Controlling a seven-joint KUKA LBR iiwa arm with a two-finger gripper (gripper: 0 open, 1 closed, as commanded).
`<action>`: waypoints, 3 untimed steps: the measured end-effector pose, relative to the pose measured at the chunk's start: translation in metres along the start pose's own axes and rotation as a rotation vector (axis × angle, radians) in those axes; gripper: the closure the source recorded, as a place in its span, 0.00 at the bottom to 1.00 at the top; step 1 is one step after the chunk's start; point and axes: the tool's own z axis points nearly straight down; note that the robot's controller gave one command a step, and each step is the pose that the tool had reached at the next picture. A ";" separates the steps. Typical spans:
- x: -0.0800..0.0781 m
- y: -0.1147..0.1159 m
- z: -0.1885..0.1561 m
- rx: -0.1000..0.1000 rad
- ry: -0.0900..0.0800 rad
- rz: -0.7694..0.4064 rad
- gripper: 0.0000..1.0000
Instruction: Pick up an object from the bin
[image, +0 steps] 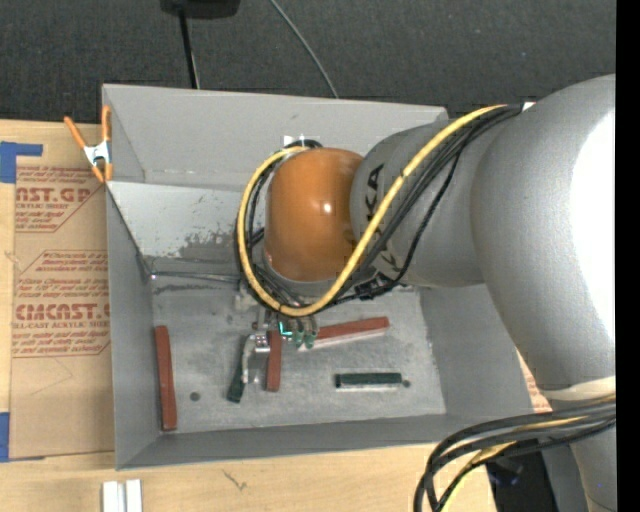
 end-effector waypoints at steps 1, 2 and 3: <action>-0.002 -0.001 -0.005 -0.001 -0.007 0.001 0.00; -0.007 -0.021 0.011 0.000 -0.009 -0.275 0.00; 0.003 -0.035 0.014 0.000 -0.006 -0.354 0.00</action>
Offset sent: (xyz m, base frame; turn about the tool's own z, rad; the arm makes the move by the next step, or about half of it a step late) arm 0.0090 -0.0343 -0.0185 -0.3846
